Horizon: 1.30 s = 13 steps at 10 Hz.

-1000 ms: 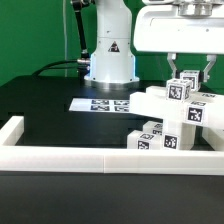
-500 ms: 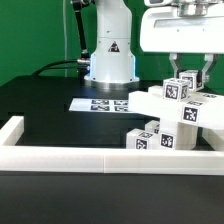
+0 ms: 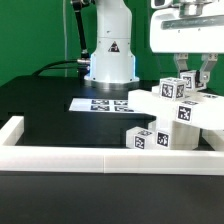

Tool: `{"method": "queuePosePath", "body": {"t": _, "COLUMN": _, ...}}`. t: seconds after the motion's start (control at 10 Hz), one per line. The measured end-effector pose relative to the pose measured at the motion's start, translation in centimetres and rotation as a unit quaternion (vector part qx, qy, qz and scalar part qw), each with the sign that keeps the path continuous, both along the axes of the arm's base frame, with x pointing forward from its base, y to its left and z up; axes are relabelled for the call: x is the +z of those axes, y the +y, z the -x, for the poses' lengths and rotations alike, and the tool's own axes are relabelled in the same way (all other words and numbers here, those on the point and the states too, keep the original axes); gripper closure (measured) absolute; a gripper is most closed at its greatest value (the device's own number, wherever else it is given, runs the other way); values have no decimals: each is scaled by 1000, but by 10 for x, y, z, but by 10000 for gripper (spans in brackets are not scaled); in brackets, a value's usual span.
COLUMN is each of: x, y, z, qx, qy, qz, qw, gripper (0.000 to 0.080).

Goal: Assemble chair

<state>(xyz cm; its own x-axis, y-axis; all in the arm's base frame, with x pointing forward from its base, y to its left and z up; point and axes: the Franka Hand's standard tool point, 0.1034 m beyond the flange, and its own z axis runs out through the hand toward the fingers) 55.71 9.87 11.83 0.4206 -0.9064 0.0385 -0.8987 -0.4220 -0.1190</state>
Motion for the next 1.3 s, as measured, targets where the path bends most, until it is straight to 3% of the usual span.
{"method": "queuePosePath", "body": {"t": 0.2, "x": 0, "y": 0, "z": 0, "qx": 11, "qy": 0, "qz": 2, "qw": 1000, "gripper": 511}}
{"method": "queuePosePath", "body": {"t": 0.3, "x": 0, "y": 0, "z": 0, "qx": 36, "qy": 1, "qz": 5, "qw": 999, "gripper": 323}}
{"method": "queuePosePath", "body": {"t": 0.4, "x": 0, "y": 2, "z": 0, "qx": 45, "qy": 3, "qz": 5, "qw": 999, "gripper": 323}}
{"method": "queuePosePath", "body": {"t": 0.5, "x": 1, "y": 3, "z": 0, "qx": 89, "qy": -1, "qz": 12, "qw": 996, "gripper": 189}}
{"method": "queuePosePath", "body": {"t": 0.8, "x": 1, "y": 7, "z": -1, "qx": 221, "qy": -3, "qz": 31, "qw": 975, "gripper": 152}}
{"method": "queuePosePath", "body": {"t": 1.3, "x": 1, "y": 5, "z": -1, "qx": 411, "qy": -2, "qz": 62, "qw": 910, "gripper": 151}}
